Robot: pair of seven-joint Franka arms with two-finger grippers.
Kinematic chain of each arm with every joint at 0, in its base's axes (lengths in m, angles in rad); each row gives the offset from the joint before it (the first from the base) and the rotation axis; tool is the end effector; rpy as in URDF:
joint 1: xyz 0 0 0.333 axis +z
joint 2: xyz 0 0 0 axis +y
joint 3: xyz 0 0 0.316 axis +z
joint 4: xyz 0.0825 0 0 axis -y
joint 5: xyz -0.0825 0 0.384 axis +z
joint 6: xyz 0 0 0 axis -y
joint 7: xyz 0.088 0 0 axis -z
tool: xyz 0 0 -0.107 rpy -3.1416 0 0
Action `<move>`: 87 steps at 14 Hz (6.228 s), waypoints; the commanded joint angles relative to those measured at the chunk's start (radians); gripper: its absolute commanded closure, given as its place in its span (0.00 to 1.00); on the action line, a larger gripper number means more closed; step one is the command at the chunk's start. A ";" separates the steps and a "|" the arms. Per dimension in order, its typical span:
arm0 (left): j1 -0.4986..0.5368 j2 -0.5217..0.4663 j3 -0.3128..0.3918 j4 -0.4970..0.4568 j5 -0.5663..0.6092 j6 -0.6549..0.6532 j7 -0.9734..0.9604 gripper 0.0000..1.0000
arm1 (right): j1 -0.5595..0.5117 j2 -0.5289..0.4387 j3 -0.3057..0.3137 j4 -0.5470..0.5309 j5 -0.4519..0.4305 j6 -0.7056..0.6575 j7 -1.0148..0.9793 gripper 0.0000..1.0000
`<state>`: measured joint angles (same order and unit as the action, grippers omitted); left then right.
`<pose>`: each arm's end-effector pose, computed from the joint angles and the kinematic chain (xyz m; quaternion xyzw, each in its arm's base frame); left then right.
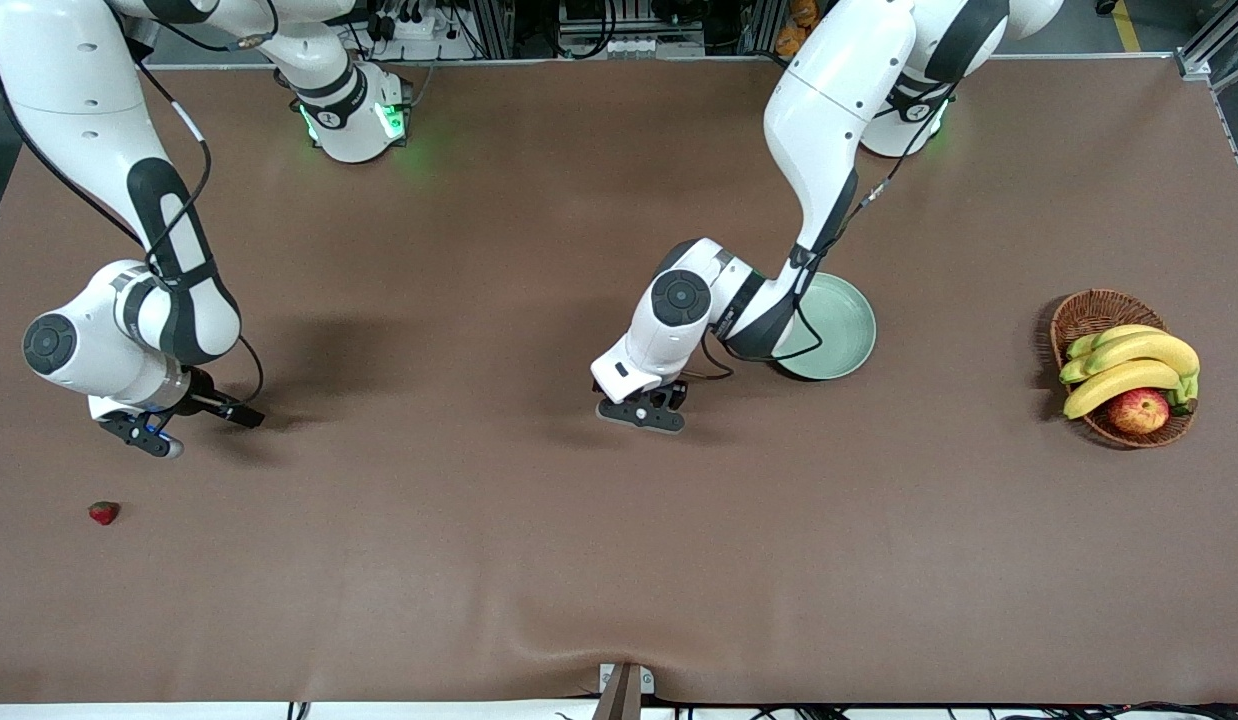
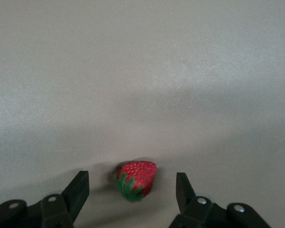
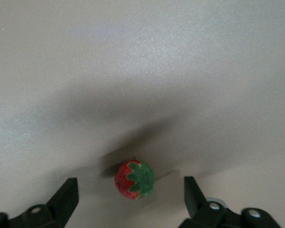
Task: Collect all strawberries into plate
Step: 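Grasp the middle strawberry with the left gripper while the right gripper grasps another, then place the left gripper's strawberry on the plate while the right gripper carries another, then set the strawberry on the table middle with the right gripper, then grasp a strawberry with the left gripper while the right gripper grasps the last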
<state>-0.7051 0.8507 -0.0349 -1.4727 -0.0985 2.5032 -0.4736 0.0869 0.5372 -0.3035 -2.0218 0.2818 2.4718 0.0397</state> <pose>0.5461 -0.4910 0.1878 0.9910 -0.0886 0.0478 0.0883 0.5809 -0.1270 0.1866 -0.9749 0.2213 0.0238 0.0090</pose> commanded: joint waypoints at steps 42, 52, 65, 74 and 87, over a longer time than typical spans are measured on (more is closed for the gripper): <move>0.291 -0.543 0.033 -0.770 0.237 0.002 0.001 0.76 | 0.737 0.193 0.003 0.469 0.226 -0.080 0.374 1.00; 0.280 -0.548 0.029 -0.762 0.235 -0.001 -0.014 0.00 | 0.881 0.391 0.001 0.707 0.218 -0.071 0.729 1.00; 0.263 -0.518 -0.028 -0.537 0.220 -0.029 -0.017 0.00 | 0.883 0.278 -0.074 0.620 0.183 -0.102 0.724 0.00; 0.179 -0.242 -0.030 -0.198 0.221 -0.026 -0.155 0.00 | 0.800 -0.035 -0.258 0.372 0.185 -0.329 0.585 0.00; 0.081 -0.012 -0.026 0.012 0.223 0.022 -0.212 0.03 | 0.547 -0.005 -0.554 0.259 0.191 -0.386 -0.139 0.00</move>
<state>-0.6171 0.8187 -0.0684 -1.4918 0.1138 2.5183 -0.6736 0.7260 0.5321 -0.8703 -1.7564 0.4806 2.0685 0.0256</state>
